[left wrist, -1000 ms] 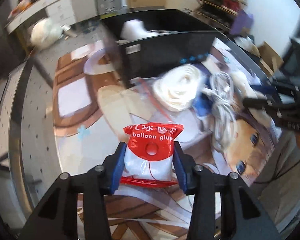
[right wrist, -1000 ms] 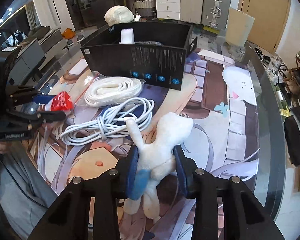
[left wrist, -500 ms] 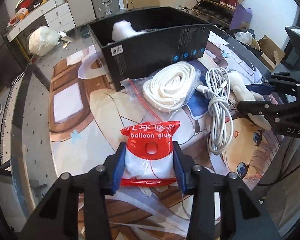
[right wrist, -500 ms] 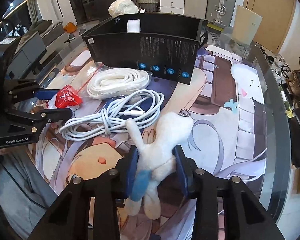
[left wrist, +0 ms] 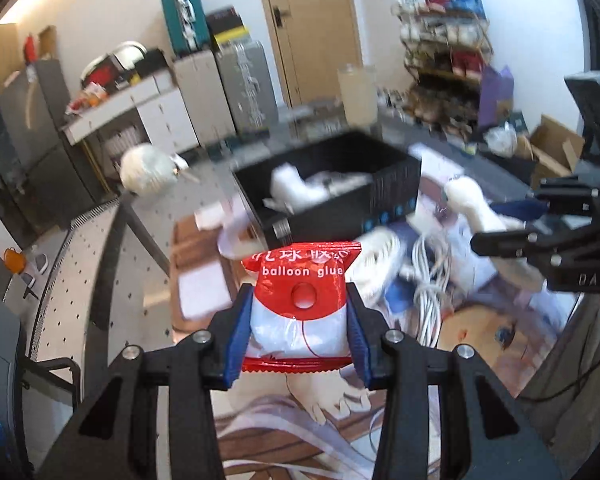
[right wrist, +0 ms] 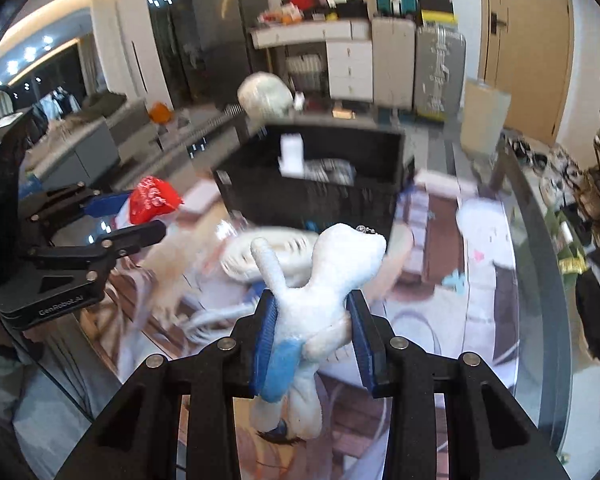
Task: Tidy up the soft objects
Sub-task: 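Carry the white plush toy and red balloon glue packet up over the black box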
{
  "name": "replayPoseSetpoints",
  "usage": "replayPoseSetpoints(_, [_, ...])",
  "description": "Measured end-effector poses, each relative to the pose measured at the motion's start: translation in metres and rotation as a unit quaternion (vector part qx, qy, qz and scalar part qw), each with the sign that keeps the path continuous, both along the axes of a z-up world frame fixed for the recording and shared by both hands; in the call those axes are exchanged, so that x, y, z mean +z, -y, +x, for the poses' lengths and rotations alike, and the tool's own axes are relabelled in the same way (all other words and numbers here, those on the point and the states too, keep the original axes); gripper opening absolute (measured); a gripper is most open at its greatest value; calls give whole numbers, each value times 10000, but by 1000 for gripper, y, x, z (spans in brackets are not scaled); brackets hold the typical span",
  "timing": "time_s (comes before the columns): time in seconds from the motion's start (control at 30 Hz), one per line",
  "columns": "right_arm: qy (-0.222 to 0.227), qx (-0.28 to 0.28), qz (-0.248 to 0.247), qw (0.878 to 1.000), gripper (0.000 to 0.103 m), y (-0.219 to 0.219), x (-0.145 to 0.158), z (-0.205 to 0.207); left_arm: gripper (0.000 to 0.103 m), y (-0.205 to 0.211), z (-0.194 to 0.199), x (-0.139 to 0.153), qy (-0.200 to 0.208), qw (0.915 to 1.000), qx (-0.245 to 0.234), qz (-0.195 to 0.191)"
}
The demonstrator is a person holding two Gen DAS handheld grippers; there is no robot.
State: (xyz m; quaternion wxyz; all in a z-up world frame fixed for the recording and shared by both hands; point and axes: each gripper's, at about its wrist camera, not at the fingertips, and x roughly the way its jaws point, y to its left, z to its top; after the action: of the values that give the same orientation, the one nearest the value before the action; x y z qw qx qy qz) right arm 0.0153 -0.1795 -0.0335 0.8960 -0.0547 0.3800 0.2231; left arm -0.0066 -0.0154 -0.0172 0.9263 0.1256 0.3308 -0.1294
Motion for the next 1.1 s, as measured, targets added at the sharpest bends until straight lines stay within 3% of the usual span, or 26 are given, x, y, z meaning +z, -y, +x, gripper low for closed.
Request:
replayPoseSetpoints(0.2, [912, 154, 293, 9953, 36, -5, 30, -20, 42, -7, -13, 22, 663, 9975, 33, -255])
replayPoseSetpoints(0.27, [1184, 118, 378, 9922, 36, -4, 37, -28, 42, -6, -18, 26, 908, 9957, 71, -169])
replayPoseSetpoints(0.4, [1573, 76, 482, 9864, 36, -2, 49, -38, 42, -7, -25, 34, 1227, 9920, 55, -282])
replayPoseSetpoints(0.63, [1794, 170, 480, 9825, 36, -4, 56, -46, 42, -9, -30, 40, 1500, 9881, 201, -271])
replayPoseSetpoints(0.93, [1870, 295, 487, 9807, 36, -11, 55, -55, 42, -13, -29, 43, 1478, 9878, 224, -441])
replayPoseSetpoints(1.1, [2043, 239, 568, 9770, 36, -12, 68, -46, 43, -10, -26, 59, 1760, 9828, 183, -524])
